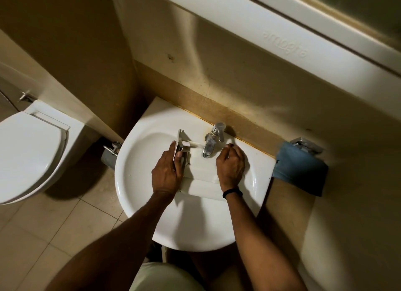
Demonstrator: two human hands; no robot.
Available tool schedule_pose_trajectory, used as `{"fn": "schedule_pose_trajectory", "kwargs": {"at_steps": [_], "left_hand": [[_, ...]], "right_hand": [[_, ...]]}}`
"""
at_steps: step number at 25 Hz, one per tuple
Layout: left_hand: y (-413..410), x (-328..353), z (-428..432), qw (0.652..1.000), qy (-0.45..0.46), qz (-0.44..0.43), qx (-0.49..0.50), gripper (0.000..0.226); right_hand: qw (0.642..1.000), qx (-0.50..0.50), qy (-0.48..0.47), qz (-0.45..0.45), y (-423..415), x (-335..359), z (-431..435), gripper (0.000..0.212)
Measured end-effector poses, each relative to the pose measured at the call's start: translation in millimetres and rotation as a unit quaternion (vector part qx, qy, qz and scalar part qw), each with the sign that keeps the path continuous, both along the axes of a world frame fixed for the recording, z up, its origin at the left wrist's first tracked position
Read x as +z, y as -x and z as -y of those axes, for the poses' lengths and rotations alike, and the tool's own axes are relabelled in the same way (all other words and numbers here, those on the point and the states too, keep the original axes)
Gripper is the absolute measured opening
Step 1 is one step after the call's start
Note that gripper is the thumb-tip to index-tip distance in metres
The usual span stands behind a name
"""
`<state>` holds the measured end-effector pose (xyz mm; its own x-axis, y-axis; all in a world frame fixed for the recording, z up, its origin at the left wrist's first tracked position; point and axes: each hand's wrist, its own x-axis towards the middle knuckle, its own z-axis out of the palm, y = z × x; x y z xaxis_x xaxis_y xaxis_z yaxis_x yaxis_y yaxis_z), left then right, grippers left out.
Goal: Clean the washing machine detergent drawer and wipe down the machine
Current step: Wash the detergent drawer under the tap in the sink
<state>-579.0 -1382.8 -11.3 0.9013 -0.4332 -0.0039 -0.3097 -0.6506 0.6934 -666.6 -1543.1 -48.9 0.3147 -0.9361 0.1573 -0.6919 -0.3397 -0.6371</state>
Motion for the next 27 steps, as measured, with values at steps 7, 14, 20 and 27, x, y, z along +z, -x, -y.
{"fn": "schedule_pose_trajectory", "kwargs": {"at_steps": [7, 14, 20, 27], "left_hand": [[1.6, 2.9, 0.4, 1.0, -0.006, -0.017, -0.002, 0.069], [0.3, -4.4, -3.3, 1.0, -0.005, -0.016, -0.002, 0.068], [-2.4, -5.8, 0.3, 1.0, -0.004, -0.021, -0.004, 0.069], [-2.4, -5.9, -0.8, 1.0, -0.009, -0.028, -0.01, 0.076]], "right_hand": [[0.997, 0.035, 0.058, -0.032, 2.9, -7.2, 2.0, 0.037], [0.984, 0.087, 0.099, -0.117, 3.8, -0.4, -34.5, 0.042], [0.987, 0.04, 0.052, -0.148, 0.4, 2.2, -12.3, 0.046], [0.989, 0.061, 0.062, -0.119, 22.6, -4.6, -0.5, 0.048]]}}
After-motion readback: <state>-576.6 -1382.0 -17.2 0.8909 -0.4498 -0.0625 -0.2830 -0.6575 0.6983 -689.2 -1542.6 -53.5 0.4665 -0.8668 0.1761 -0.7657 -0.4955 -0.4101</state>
